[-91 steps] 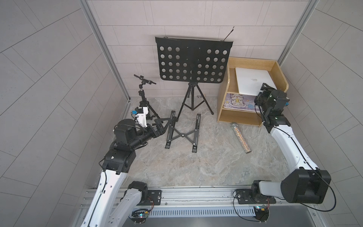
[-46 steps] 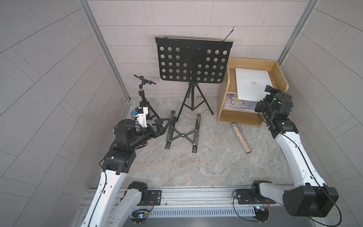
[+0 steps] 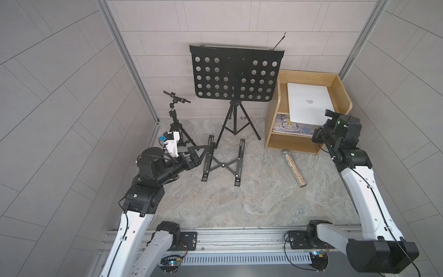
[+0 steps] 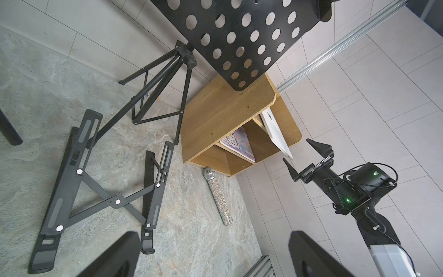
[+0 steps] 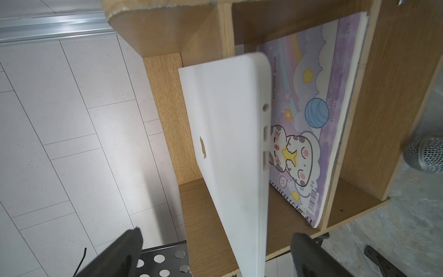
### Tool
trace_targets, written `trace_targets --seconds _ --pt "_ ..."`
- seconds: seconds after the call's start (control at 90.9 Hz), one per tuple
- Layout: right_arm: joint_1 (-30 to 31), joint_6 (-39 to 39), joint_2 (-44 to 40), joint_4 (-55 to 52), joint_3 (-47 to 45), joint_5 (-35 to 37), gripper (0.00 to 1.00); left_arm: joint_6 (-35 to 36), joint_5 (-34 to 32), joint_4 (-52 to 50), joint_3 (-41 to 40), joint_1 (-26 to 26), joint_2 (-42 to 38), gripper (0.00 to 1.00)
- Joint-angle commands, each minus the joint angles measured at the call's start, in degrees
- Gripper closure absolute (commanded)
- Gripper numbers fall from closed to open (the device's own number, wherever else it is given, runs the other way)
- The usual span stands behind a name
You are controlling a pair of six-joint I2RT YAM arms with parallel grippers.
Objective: Close the laptop lid and set it aside
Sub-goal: Place the laptop on the shelf, then reset both arms
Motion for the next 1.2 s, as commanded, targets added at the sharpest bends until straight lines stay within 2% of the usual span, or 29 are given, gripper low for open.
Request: trace_targets --seconds 0.0,0.264,0.407,0.495,0.616,0.781,0.858,0.98,1.189 --pt "0.0 -2.4 -4.7 -2.9 -1.9 -1.6 0.00 1.6 -0.1 -0.9 -0.3 -0.2 -0.7 0.00" --pt "0.0 -8.2 -16.7 -14.7 -3.8 -4.2 0.00 2.5 -0.6 -2.1 0.1 -0.3 -1.2 0.00" --pt "0.0 -9.5 -22.3 -21.7 -5.0 -7.9 0.00 3.5 -1.2 -3.4 1.0 -0.3 -1.2 0.00" --pt "0.0 -13.4 -26.2 -25.6 -5.8 -9.4 0.00 4.2 -1.7 -4.6 1.6 -0.3 -1.2 0.00" --pt "0.0 -24.5 -30.6 -27.7 -7.8 -11.8 0.00 5.8 -1.8 -6.7 2.2 -0.3 -1.5 0.00" --pt "0.1 -45.9 -34.7 -18.0 -16.0 -26.3 0.00 9.3 -3.1 -10.2 2.9 -0.5 -1.8 0.00" --pt "0.0 -54.2 -34.8 -19.6 -17.6 -28.7 0.00 10.9 -4.3 -11.6 3.0 -0.7 -1.8 0.00" --pt "0.1 -66.0 -35.9 -23.8 -18.6 -24.3 0.00 14.1 -7.2 -13.5 2.9 -1.3 -1.6 0.00" --pt "0.3 -81.1 -39.0 -20.8 -24.8 -7.9 0.00 22.0 -16.3 -16.5 0.1 -3.9 -1.7 0.00"
